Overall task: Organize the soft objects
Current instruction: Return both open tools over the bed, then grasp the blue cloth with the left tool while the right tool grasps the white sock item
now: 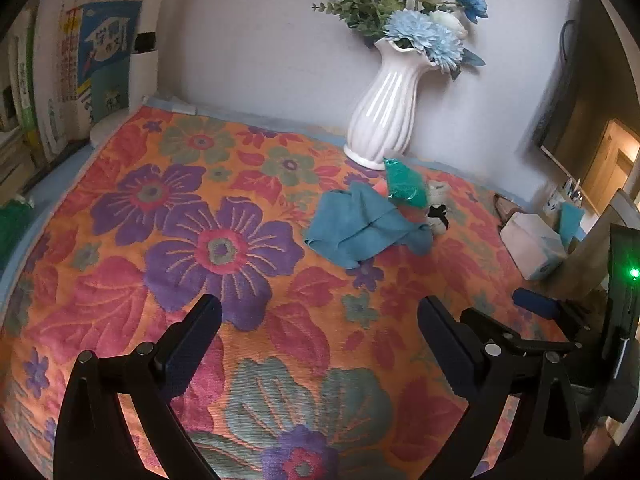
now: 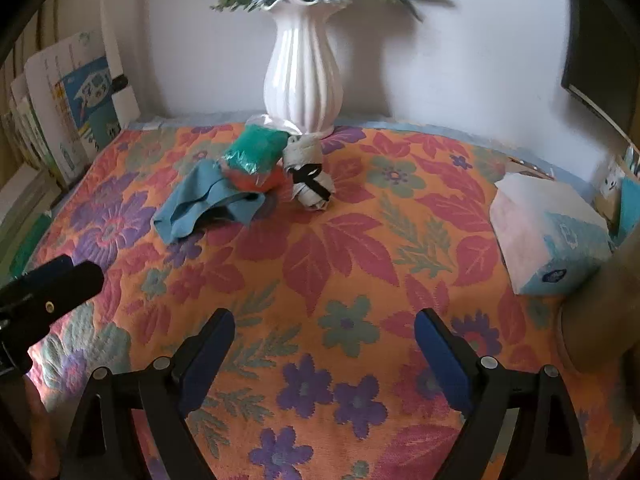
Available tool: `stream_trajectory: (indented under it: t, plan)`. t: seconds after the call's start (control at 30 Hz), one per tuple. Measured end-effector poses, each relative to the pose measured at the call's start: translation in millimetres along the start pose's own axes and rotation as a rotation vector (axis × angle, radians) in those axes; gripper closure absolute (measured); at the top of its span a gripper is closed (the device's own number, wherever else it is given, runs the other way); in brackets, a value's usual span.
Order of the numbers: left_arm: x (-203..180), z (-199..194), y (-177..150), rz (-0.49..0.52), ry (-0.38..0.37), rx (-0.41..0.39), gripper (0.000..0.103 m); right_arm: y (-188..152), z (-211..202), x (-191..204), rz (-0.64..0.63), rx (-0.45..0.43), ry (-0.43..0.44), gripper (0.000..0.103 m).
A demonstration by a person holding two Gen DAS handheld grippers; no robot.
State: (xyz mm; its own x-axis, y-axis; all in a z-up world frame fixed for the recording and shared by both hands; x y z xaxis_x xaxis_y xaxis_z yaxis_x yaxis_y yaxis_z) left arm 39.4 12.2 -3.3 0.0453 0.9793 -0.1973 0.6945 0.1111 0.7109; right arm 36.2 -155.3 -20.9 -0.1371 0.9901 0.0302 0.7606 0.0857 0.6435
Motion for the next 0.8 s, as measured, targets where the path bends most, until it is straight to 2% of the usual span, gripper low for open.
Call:
stream_trajectory:
  t: [0.2,0.43,0.63,0.7,0.8]
  plan:
    - [-4.4,0.0,-0.3,0.028,0.005,0.000,0.005,-1.3,-2.4,2.0,-0.019,-0.011,-0.007,0.012]
    - [13.4,5.1,1.3,-0.085,-0.014,0.024,0.005,-2.0,2.5,-0.4,-0.002,0.013,0.032,0.012]
    - [13.9,8.9,-0.3,-0.078,-0.011,0.045,0.005,-2.8,-0.1,-13.0,0.079,0.008,0.091,0.012]
    - [13.8,9.2,-1.9,-0.072,-0.007,0.072,0.005,-4.3,1.1,-16.7,0.109,0.030,0.121,0.012]
    - [7.5,2.5,-5.2,-0.026,0.009,0.166,0.005,-11.8,2.3,-22.0,0.179,0.125,0.162,0.012]
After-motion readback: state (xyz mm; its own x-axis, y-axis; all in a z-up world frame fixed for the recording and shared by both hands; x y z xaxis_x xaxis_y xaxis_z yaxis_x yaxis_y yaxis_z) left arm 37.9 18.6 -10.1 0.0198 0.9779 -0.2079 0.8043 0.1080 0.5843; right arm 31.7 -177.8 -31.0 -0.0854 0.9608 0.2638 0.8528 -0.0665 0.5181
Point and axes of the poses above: each gripper's, at about its wrist camera, not at the fingertips, and z roughly the way its jaws point, x to its left, y to its top, the point moved 6 cm from there along z, roughly the way its jaws point, and after that the axes turned 4 degrees about y, right-handed, at the moved point
